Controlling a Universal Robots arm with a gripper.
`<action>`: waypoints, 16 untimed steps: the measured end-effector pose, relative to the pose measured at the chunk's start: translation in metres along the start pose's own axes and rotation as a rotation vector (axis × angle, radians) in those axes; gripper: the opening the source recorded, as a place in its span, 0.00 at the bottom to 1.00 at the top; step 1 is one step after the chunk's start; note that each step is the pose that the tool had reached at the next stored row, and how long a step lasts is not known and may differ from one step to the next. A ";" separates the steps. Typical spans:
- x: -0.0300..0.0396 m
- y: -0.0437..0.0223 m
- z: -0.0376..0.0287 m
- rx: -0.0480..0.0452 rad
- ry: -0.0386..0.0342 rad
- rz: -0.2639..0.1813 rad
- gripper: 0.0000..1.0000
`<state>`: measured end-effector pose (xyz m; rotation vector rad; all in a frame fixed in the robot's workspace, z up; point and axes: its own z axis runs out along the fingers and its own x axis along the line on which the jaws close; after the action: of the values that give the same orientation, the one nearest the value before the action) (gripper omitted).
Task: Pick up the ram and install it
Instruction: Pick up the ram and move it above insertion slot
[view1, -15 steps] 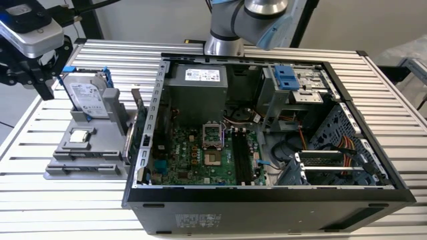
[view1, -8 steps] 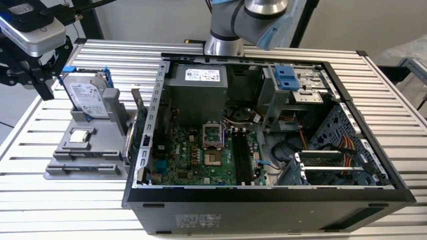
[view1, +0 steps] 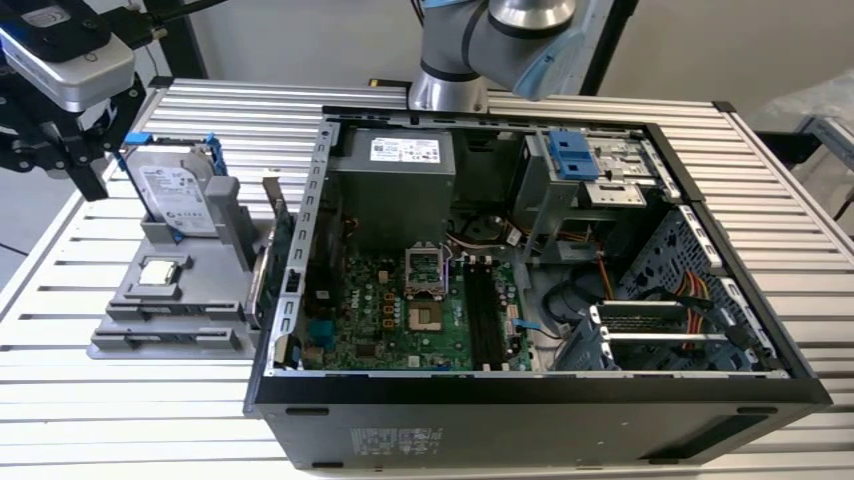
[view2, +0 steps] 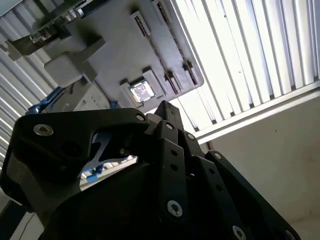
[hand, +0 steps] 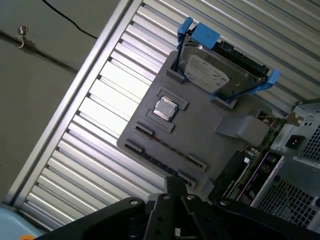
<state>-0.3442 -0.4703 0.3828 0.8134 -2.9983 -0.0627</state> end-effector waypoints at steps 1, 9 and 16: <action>0.0000 0.0000 0.0000 0.0000 0.0000 0.000 0.00; 0.0000 0.0000 0.0000 0.0001 0.0003 -0.006 0.00; 0.0000 0.0000 0.0000 0.0011 0.0023 -0.048 0.00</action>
<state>-0.3442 -0.4702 0.3828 0.8853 -2.9769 -0.0614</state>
